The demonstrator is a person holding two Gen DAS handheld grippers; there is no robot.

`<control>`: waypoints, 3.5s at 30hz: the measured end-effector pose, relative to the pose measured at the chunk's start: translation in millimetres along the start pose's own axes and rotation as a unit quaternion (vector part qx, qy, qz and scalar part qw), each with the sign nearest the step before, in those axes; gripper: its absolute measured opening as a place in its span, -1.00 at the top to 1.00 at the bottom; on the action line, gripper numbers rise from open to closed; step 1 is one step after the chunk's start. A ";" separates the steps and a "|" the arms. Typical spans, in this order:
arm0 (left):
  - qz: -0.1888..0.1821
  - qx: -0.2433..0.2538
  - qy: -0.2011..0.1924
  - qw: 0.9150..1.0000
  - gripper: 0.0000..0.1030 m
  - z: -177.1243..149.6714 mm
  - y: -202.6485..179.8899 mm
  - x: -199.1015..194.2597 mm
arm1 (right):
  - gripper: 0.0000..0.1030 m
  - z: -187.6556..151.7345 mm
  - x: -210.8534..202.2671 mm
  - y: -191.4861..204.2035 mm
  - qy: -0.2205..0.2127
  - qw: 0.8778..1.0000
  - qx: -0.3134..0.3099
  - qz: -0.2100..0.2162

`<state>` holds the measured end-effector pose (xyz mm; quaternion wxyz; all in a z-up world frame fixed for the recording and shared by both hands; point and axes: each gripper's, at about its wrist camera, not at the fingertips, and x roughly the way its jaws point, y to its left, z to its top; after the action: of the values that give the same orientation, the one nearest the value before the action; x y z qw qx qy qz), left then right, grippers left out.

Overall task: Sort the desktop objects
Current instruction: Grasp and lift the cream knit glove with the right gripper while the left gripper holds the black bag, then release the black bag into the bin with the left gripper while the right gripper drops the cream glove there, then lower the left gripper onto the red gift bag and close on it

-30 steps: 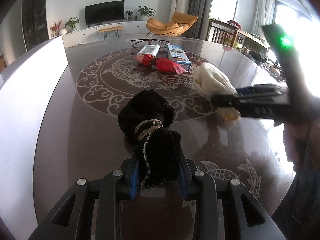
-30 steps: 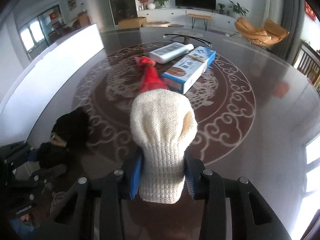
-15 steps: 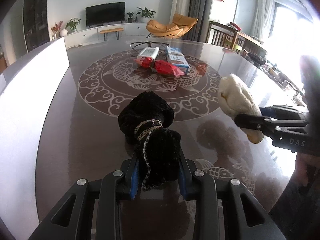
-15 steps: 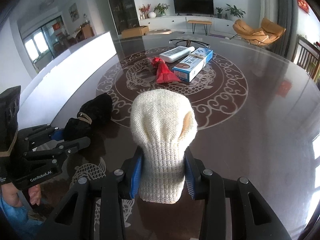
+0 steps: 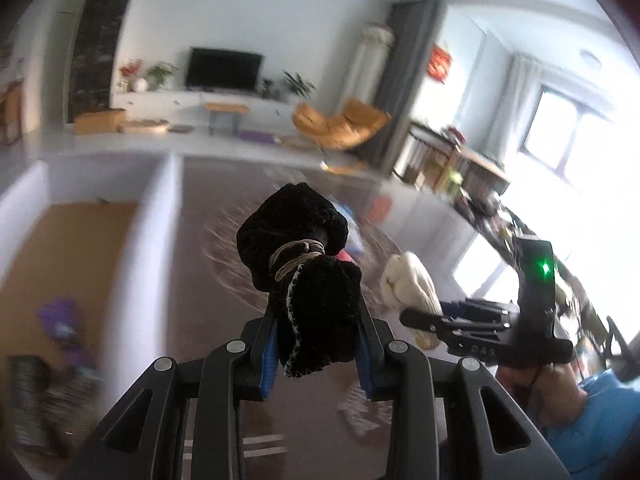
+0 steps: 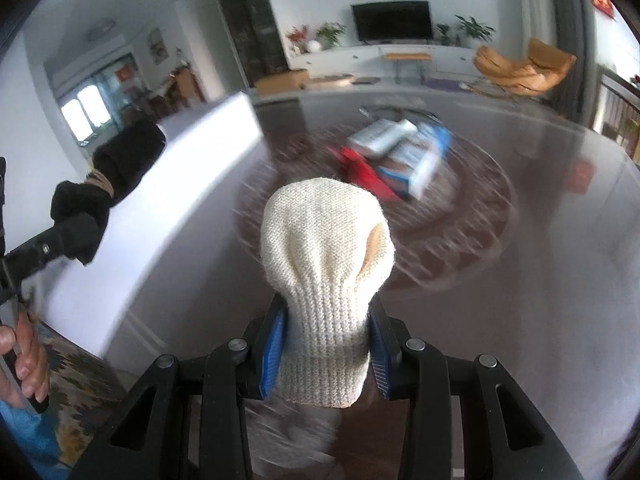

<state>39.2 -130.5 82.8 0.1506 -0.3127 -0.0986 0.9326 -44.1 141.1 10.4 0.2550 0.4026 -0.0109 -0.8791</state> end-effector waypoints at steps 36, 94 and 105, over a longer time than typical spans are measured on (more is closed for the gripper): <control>0.126 -0.079 -0.021 0.989 -0.71 -4.6 79.3 -59.4 | -0.99 -15.6 55.2 -52.1 0.004 0.992 0.046 -0.119; 0.165 0.038 0.133 0.977 0.45 -1.5 9.2 235.9 | -1.00 -57.7 17.8 -165.4 0.028 0.966 0.117 -0.228; 0.178 0.021 0.155 0.972 -1.00 -19.1 20.1 229.0 | -1.00 -59.0 14.2 -168.0 0.018 0.968 0.126 -0.216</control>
<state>-127.3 -69.2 -64.5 0.0022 -0.4626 0.0025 0.8866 -83.6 291.7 -77.2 0.0068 0.4404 -0.0298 -0.8973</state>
